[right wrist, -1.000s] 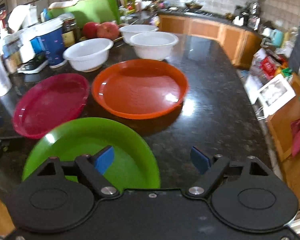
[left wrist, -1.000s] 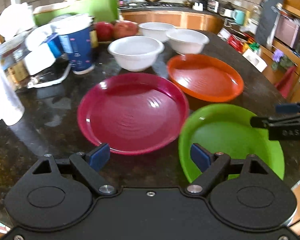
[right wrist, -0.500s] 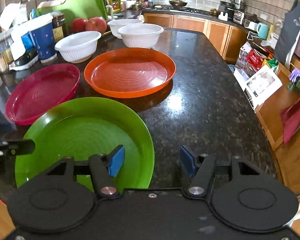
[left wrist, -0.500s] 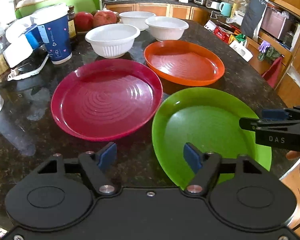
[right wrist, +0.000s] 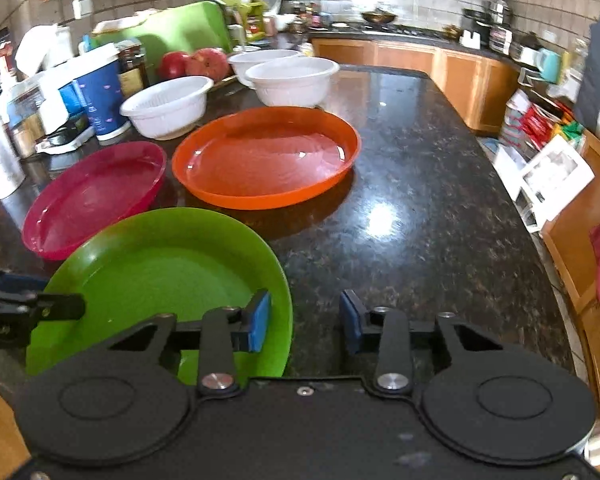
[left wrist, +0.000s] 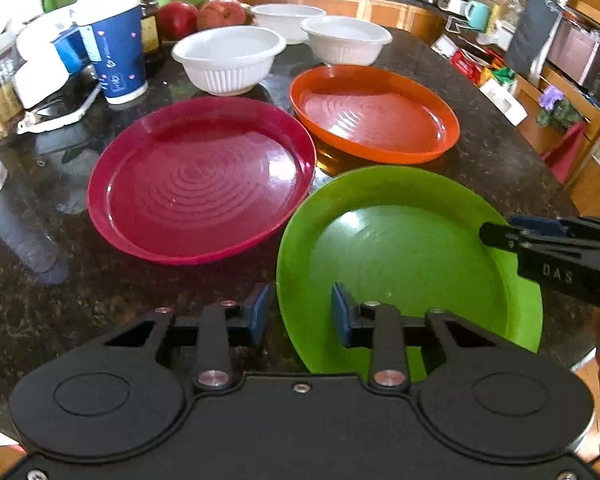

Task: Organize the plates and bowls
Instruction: 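Close both grippers on the rim of the green plate, then carry the green plate with both grippers, lower it onto the table, open, then move both open grippers to the rim of the magenta-red plate, then close both grippers on the rim of the magenta-red plate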

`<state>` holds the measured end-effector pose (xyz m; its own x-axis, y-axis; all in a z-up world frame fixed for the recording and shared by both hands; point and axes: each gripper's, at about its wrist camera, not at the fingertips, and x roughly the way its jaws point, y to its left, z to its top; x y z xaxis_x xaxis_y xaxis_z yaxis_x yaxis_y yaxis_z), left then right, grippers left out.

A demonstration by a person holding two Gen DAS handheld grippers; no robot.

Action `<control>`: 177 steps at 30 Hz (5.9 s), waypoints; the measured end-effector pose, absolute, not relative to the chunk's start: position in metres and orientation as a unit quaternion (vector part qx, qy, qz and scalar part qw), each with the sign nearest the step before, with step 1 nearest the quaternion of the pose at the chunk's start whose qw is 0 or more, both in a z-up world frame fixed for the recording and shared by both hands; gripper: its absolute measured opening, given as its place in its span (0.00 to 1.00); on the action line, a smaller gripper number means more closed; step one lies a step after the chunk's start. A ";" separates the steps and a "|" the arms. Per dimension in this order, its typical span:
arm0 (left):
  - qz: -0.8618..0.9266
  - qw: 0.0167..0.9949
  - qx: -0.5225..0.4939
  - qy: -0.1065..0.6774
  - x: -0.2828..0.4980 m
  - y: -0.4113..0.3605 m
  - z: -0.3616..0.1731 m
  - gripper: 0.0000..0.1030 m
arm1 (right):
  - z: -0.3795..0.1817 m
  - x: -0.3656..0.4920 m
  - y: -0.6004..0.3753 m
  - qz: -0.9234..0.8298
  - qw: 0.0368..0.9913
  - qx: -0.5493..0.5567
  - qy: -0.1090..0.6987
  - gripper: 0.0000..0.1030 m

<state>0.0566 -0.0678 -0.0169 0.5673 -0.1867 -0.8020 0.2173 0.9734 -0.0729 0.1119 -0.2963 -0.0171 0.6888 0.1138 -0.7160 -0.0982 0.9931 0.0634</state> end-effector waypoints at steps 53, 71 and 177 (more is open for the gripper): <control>-0.006 0.910 -0.010 0.414 0.047 0.133 0.008 0.24 | 0.023 0.125 -0.065 0.128 0.926 0.037 0.354 0.15; -0.009 0.899 -0.015 0.437 0.096 0.199 -0.018 0.24 | 0.001 0.164 0.013 0.105 0.915 0.033 0.389 0.16; -0.034 0.900 0.040 0.434 0.170 0.035 -0.011 0.49 | -0.017 0.217 -0.159 0.066 0.908 0.094 0.404 0.29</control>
